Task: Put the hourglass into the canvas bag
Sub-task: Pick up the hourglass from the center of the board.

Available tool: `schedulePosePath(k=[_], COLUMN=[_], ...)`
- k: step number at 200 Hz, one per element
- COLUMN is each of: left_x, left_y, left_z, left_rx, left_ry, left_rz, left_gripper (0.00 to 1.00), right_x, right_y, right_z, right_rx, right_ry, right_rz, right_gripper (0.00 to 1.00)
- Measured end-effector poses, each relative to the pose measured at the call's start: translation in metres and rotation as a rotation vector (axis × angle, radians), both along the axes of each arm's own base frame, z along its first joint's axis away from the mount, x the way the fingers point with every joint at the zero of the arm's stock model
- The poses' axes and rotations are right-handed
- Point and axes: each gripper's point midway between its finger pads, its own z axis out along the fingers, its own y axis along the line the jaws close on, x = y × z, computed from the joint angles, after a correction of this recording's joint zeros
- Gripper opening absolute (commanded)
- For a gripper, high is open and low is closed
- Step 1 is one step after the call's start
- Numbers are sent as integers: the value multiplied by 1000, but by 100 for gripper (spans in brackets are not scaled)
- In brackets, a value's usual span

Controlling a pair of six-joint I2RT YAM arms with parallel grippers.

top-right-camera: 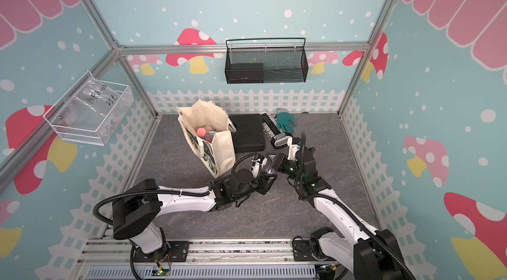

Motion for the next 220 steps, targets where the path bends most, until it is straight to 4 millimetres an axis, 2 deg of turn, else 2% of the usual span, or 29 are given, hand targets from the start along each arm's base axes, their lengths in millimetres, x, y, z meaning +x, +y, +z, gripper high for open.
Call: schedulePosePath(k=[30, 75, 109, 146, 169, 220], left_x=[1, -3, -3, 6, 13, 30], left_y=[11, 35, 65, 102, 124, 168], left_z=[2, 27, 52, 96, 116, 152], left_rx=[29, 35, 83, 130, 161, 278], left_ry=[3, -22, -57, -122, -146, -184], left_rz=[17, 36, 79, 169, 219, 293], left_gripper=[15, 11, 11, 11, 11, 10], right_x=[0, 1, 2, -1, -6, -18], right_y=[0, -2, -3, 0, 4, 18], right_z=[4, 20, 44, 70, 88, 108], right_rx=[-8, -30, -72, -118, -134, -159], right_ry=[-24, -88, -197, -370, -504, -754], right_rz=[7, 7, 19, 61, 96, 195], right_gripper=[84, 98, 100, 99, 99, 99])
